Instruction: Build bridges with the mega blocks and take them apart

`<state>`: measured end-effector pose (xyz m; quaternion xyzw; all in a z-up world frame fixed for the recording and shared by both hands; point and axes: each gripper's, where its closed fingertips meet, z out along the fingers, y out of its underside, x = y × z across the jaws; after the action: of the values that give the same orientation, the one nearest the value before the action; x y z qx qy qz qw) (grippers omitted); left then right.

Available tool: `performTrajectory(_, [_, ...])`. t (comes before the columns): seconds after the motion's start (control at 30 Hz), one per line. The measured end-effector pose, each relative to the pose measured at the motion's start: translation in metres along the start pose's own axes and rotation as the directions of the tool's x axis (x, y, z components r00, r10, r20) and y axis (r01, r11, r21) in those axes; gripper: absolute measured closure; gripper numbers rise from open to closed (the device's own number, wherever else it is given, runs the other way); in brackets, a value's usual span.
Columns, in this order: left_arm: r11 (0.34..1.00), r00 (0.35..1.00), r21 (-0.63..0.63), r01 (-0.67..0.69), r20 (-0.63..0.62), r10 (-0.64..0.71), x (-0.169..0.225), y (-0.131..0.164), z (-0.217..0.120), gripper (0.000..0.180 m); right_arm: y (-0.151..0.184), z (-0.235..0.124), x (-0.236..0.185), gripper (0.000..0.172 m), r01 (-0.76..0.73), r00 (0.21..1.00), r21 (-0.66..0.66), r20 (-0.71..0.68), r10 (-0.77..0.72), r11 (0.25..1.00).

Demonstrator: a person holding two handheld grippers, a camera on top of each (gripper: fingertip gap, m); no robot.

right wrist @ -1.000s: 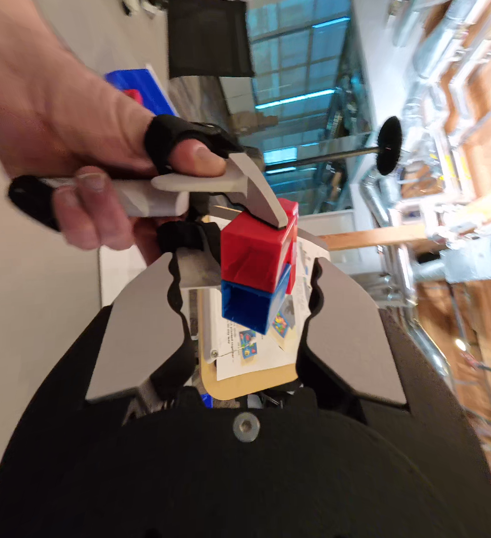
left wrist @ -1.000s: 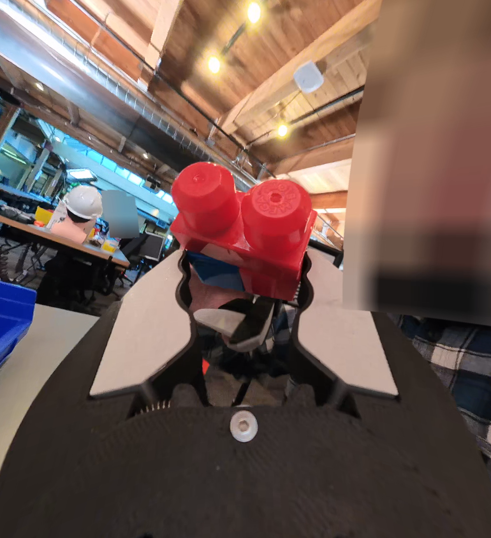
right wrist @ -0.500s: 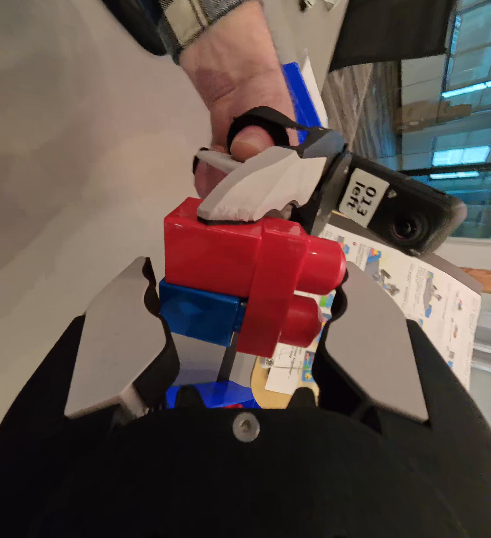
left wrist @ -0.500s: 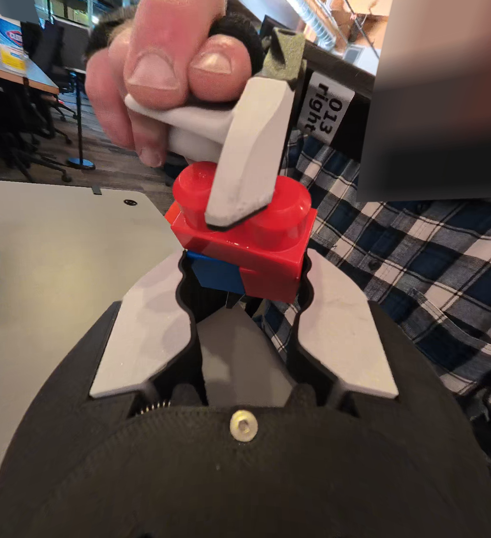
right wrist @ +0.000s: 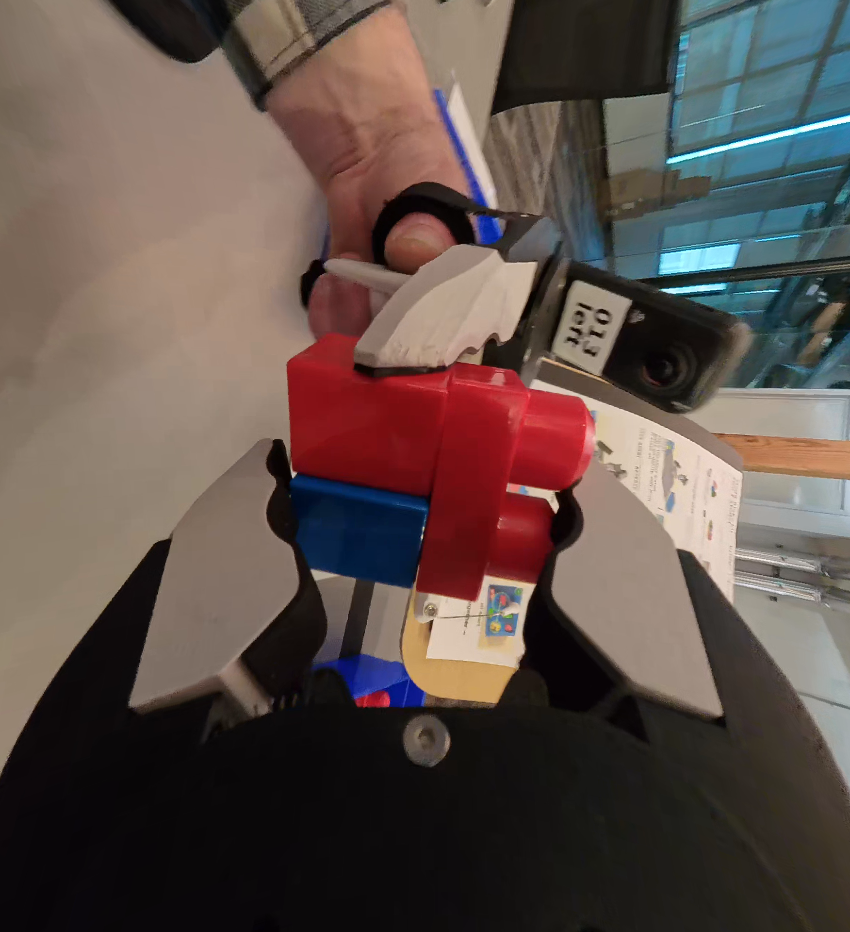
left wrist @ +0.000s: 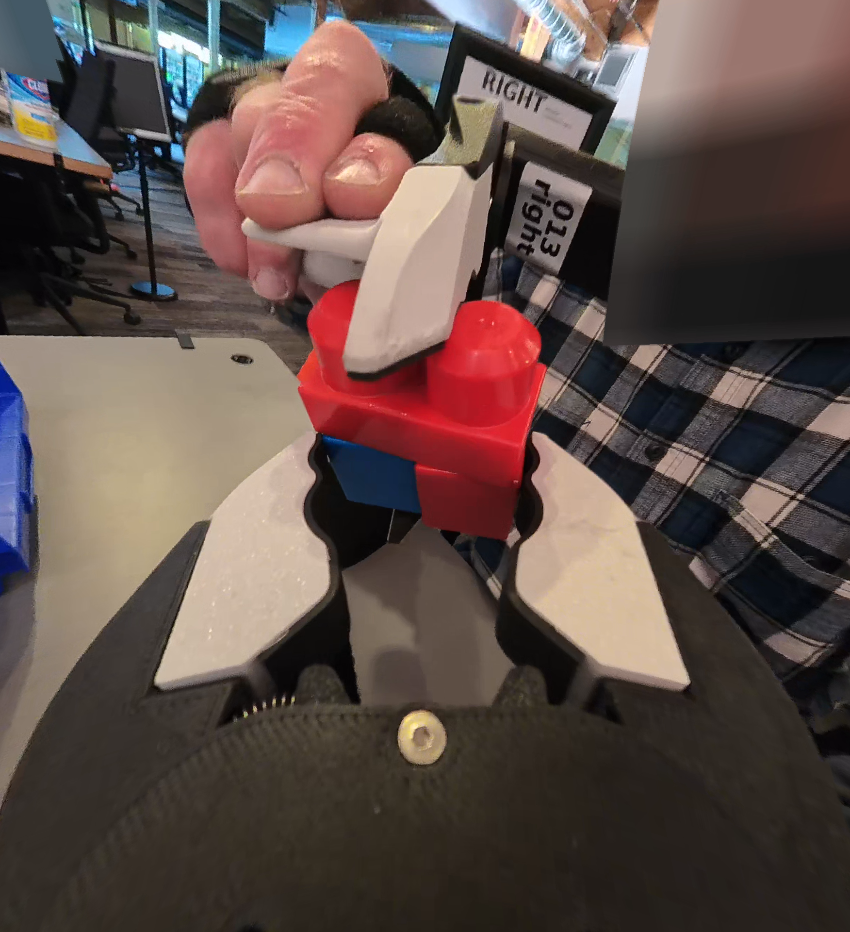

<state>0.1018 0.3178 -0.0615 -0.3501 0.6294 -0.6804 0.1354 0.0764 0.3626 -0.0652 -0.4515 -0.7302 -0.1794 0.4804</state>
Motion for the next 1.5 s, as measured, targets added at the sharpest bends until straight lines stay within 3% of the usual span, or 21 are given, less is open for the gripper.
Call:
performTrajectory(0.17, [0.993, 1.0, 0.119, 0.01, -0.029, -0.006, 0.001, -0.017, -0.007, 0.108, 0.001, 0.0, 0.016, 0.069, -0.016, 0.996, 0.012, -0.085, 0.017, 1.0])
performTrajectory(0.33, [0.958, 0.999, 0.285, -0.025, -0.016, 0.031, 0.008, -0.028, -0.018, 0.111, -0.007, -0.009, 0.028, 0.069, -0.055, 0.977, 0.133, -0.195, 0.081, 0.99])
performTrajectory(0.47, [0.926, 0.999, 0.376, 0.023, -0.051, -0.005, 0.011, -0.019, -0.012, 0.101, -0.012, -0.007, 0.022, 0.07, -0.024, 0.97, 0.196, -0.234, 0.07, 0.98])
performTrajectory(0.63, [0.901, 1.0, 0.432, 0.024, -0.018, -0.018, 0.011, -0.014, 0.003, 0.096, -0.004, -0.003, 0.023, 0.07, -0.015, 0.952, 0.175, -0.299, 0.068, 0.984])
performTrajectory(0.93, [0.832, 0.986, 0.549, -0.083, 0.165, -0.01, 0.002, -0.014, 0.0, 0.102, 0.0, 0.001, 0.021, 0.07, 0.02, 0.943, 0.148, -0.331, 0.03, 0.989])
performTrajectory(1.0, [0.822, 0.977, 0.558, -0.113, 0.213, -0.01, 0.0, -0.014, -0.004, 0.103, 0.001, 0.003, 0.019, 0.055, 0.036, 0.948, 0.135, -0.318, 0.009, 0.99])
performTrajectory(1.1, [0.809, 0.95, 0.565, -0.159, 0.31, -0.03, -0.006, -0.015, -0.017, 0.103, 0.004, -0.003, 0.021, 0.047, 0.001, 0.957, 0.142, -0.286, 0.04, 0.99])
performTrajectory(1.13, [0.815, 0.926, 0.543, -0.204, 0.378, -0.02, -0.007, -0.016, -0.022, 0.103, 0.011, -0.005, 0.022, 0.047, -0.054, 0.963, 0.135, -0.256, 0.088, 0.989])
performTrajectory(1.2, [0.853, 0.797, 0.404, -0.33, 0.604, 0.022, -0.015, -0.016, -0.036, 0.103, 0.016, -0.014, 0.021, 0.054, -0.306, 0.936, 0.226, -0.109, 0.336, 0.925])
performTrajectory(1.23, [0.871, 0.7, 0.297, -0.392, 0.711, 0.073, -0.017, -0.016, -0.044, 0.103, 0.017, -0.018, 0.02, 0.058, -0.445, 0.886, 0.259, -0.013, 0.463, 0.857])
performTrajectory(1.3, [0.883, 0.425, 0.014, -0.47, 0.88, 0.212, -0.023, -0.017, -0.061, 0.103, 0.025, -0.017, 0.023, 0.057, -0.679, 0.731, 0.234, 0.134, 0.669, 0.695])
performTrajectory(1.4, [0.814, 0.07, -0.357, -0.459, 0.898, 0.434, -0.024, -0.022, -0.076, 0.104, 0.026, -0.018, 0.035, 0.063, -0.886, 0.46, 0.223, 0.314, 0.83, 0.406])
performTrajectory(1.43, [0.779, -0.014, -0.448, -0.44, 0.87, 0.493, -0.023, -0.024, -0.077, 0.104, 0.027, -0.015, 0.037, 0.068, -0.917, 0.394, 0.209, 0.349, 0.85, 0.339])
performTrajectory(1.5, [0.722, -0.098, -0.567, -0.397, 0.808, 0.581, -0.024, -0.024, -0.073, 0.106, 0.019, -0.008, 0.03, 0.074, -0.96, 0.279, 0.139, 0.462, 0.842, 0.242])
